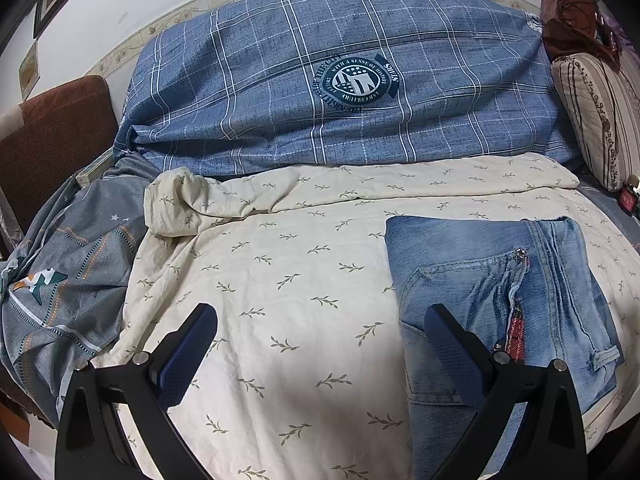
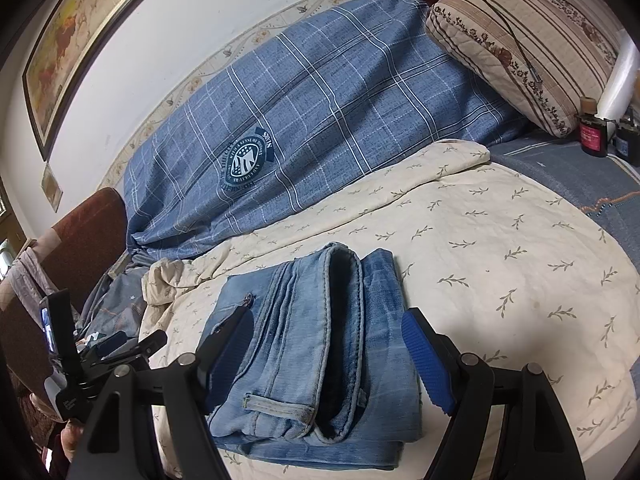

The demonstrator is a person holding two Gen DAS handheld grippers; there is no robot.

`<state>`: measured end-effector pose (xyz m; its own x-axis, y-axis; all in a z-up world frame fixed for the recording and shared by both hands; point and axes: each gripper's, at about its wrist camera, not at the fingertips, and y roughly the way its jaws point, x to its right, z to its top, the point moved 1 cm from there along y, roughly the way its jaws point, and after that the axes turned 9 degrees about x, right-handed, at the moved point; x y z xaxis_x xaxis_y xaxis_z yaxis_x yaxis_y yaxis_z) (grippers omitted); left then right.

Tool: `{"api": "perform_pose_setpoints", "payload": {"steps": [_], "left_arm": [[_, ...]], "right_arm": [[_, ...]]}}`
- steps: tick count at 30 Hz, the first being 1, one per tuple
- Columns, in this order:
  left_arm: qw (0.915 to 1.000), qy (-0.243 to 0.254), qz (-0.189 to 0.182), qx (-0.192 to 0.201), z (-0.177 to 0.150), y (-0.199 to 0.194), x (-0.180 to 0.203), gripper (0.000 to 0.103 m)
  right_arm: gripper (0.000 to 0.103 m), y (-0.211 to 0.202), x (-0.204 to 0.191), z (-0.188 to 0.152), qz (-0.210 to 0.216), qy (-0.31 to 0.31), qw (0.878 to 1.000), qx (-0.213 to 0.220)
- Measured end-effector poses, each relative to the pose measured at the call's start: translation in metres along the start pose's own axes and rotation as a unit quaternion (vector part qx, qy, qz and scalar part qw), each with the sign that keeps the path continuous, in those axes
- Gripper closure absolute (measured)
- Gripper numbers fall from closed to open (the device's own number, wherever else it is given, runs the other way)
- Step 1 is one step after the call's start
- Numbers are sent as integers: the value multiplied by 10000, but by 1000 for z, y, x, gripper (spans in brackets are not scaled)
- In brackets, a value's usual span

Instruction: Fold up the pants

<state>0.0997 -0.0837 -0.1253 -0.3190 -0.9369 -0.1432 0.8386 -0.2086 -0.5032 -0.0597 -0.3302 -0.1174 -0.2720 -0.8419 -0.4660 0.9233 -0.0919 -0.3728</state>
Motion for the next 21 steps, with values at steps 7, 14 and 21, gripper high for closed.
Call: {"api": "perform_pose_setpoints", "payload": {"steps": [7, 14, 21], "left_arm": [[10000, -9, -15, 2, 0, -1, 0, 0], [10000, -7, -42, 30, 0, -2, 1, 0], [10000, -15, -75, 63, 1, -4, 1, 0]], "right_arm": [[23, -1, 0, 0, 2, -5, 10000, -1], [23, -2, 0, 1, -2, -22, 10000, 5], [23, 0, -1, 1, 9, -52, 10000, -9]]}}
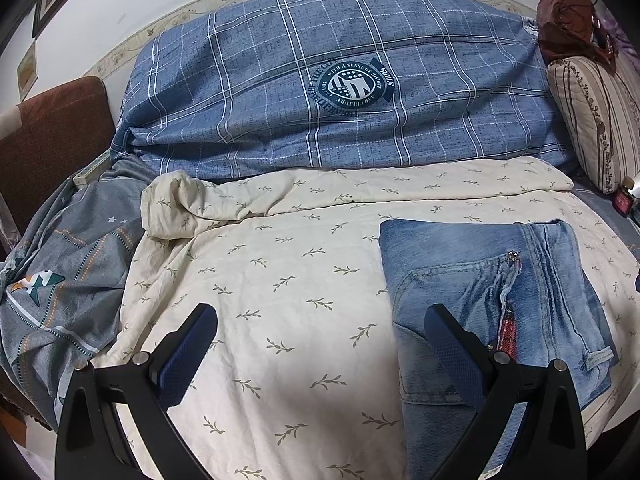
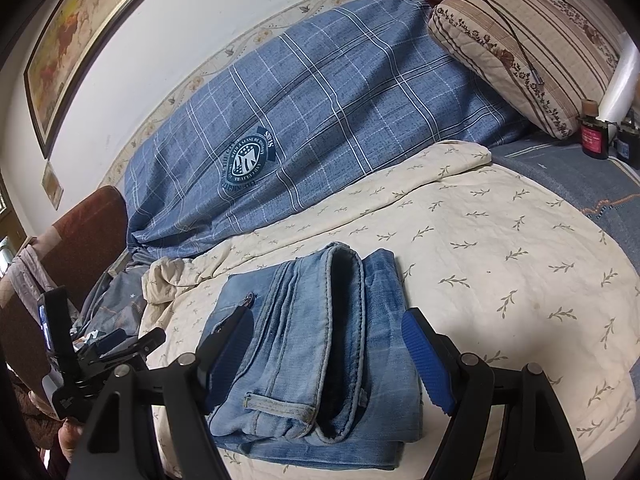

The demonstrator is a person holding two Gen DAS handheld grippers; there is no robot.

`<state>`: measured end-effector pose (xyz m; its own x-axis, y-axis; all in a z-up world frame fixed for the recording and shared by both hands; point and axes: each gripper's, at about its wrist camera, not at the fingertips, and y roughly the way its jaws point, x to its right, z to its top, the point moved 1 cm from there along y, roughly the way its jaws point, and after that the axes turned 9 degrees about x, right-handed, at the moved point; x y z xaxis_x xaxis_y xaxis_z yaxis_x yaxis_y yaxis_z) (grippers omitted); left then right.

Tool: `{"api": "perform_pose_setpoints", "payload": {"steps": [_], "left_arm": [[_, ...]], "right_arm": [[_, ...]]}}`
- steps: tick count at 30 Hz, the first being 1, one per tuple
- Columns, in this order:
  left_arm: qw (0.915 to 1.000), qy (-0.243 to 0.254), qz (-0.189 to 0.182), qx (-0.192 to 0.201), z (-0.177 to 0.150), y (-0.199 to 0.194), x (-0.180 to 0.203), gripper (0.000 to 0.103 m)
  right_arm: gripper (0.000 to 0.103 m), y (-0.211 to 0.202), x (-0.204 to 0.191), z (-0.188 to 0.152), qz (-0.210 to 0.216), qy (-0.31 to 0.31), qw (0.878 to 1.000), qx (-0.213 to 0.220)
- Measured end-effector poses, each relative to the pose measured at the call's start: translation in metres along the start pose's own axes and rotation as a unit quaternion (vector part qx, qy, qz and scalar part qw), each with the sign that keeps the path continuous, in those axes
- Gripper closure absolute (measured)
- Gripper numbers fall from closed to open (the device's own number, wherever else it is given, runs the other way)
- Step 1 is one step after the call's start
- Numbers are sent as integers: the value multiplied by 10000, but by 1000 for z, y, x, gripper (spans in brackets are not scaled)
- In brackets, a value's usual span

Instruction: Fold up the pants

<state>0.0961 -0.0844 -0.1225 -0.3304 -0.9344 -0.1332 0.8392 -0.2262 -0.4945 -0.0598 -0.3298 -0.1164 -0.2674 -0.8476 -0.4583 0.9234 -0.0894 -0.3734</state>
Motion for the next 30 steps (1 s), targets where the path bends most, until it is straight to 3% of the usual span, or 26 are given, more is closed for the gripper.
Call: {"api": "perform_pose_setpoints", "payload": {"steps": [30], "left_arm": [[9999, -65, -117, 54, 1, -3, 1, 0]], "right_arm": [[23, -3, -3, 2, -54, -60, 10000, 24]]}}
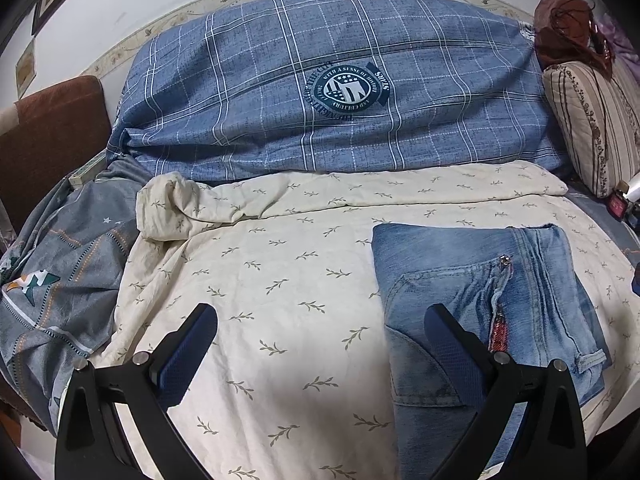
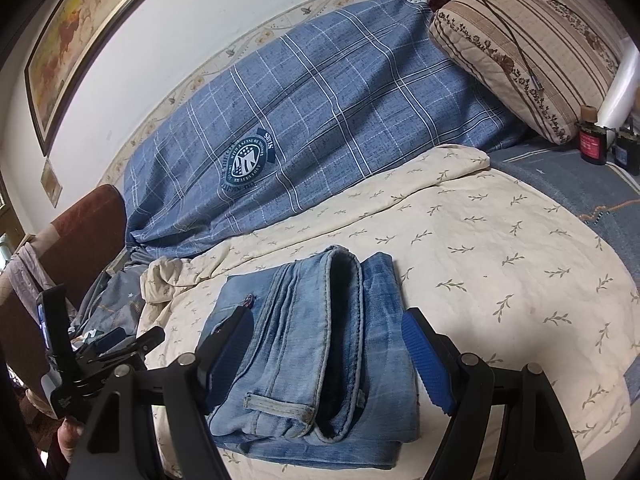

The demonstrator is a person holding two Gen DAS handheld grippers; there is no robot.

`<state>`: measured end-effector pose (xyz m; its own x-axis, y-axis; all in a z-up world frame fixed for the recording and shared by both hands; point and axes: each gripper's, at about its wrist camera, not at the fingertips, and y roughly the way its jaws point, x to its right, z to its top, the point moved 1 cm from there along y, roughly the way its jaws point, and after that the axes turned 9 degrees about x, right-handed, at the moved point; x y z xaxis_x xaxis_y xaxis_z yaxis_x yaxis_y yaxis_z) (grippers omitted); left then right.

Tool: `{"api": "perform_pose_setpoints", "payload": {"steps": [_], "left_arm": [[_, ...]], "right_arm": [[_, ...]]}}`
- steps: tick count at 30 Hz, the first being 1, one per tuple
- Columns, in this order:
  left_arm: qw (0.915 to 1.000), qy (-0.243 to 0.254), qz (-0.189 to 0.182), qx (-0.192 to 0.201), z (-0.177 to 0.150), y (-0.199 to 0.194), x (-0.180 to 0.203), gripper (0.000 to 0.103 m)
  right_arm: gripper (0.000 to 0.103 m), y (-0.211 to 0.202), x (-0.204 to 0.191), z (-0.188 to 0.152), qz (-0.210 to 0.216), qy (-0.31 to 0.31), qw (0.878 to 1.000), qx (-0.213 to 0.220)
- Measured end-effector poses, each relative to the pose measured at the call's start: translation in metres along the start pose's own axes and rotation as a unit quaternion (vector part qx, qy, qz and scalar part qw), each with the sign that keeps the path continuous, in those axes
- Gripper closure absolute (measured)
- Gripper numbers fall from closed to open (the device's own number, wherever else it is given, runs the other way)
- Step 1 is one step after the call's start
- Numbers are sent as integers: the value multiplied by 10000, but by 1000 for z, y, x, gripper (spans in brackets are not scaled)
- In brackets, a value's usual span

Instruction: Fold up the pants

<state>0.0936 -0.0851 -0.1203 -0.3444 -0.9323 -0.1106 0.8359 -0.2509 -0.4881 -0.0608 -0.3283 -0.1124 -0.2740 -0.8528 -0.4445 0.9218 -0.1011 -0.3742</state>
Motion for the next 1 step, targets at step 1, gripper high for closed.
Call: {"api": "perform_pose_setpoints", "payload": {"steps": [1], "left_arm": [[10000, 3, 5, -3, 0, 0, 0, 0]], "right_arm": [[23, 0, -1, 0, -4, -8, 10000, -3]]}}
